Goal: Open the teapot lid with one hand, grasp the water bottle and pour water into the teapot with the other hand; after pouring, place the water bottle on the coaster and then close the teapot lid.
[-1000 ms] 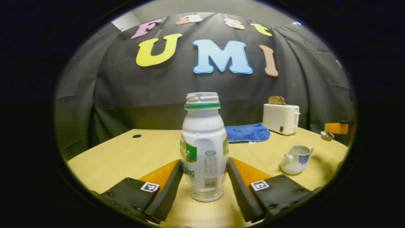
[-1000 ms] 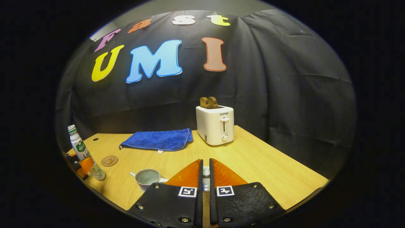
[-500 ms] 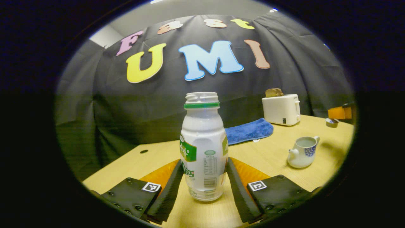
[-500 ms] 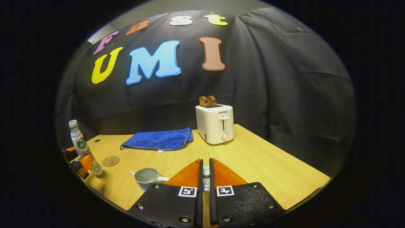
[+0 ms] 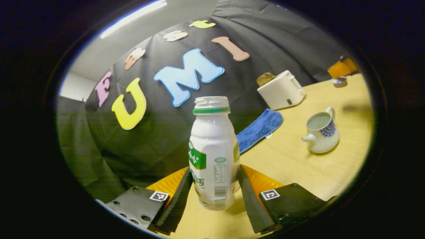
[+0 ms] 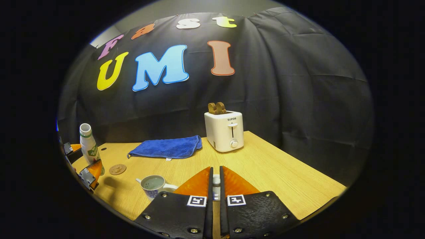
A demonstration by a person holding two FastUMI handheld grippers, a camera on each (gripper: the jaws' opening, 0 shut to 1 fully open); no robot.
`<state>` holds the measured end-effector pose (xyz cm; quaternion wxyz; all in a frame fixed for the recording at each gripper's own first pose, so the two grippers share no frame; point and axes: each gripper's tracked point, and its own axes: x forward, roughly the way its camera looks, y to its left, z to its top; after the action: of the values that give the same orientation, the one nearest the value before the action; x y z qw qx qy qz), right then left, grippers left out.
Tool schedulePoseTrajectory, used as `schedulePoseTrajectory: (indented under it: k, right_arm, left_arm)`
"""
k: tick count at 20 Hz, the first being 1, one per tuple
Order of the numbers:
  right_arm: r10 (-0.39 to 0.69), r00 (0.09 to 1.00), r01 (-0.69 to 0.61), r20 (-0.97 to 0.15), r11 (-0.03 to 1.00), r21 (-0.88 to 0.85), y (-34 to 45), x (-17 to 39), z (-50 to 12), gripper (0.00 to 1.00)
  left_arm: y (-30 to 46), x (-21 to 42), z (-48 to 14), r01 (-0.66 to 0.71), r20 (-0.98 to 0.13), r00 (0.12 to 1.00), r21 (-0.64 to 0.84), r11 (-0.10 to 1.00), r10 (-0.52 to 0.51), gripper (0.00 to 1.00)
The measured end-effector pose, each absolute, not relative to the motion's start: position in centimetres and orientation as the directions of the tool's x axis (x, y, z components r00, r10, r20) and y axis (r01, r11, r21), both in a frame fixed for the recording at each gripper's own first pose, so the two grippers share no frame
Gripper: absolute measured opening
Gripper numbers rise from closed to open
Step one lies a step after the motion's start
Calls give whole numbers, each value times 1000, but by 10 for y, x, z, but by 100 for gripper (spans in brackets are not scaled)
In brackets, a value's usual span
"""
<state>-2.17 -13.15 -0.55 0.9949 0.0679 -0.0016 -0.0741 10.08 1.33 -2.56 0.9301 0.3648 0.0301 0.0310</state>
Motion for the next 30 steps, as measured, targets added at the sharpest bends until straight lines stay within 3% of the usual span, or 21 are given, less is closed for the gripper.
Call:
schedulePoseTrajectory:
  k: [2,11,12,13,15,30]
  right_arm:
    - [-143,990,143,-9,980,138,-132,-23,-7,8]
    - [-139,990,139,-11,980,146,-139,-26,-12,8]
    - [-138,990,138,-11,979,147,-139,-27,-12,8]
    - [-139,990,139,-9,979,147,-141,-27,-13,8]
    - [-142,990,141,-6,979,150,-143,-28,-13,8]
    - [-130,991,131,-17,981,145,-148,-31,-20,8]
  left_arm:
    - [3,104,-26,-21,-30,997,749,663,66,90]
    - [-35,109,-29,7,-8,1000,898,440,-1,90]
    - [-38,111,-28,10,-8,1000,909,417,-7,85]
    - [-42,114,-26,7,-1,1000,922,387,-15,90]
    - [-48,118,-24,1,10,999,947,323,-33,90]
    - [-82,138,-25,8,-6,992,1000,13,-124,89]
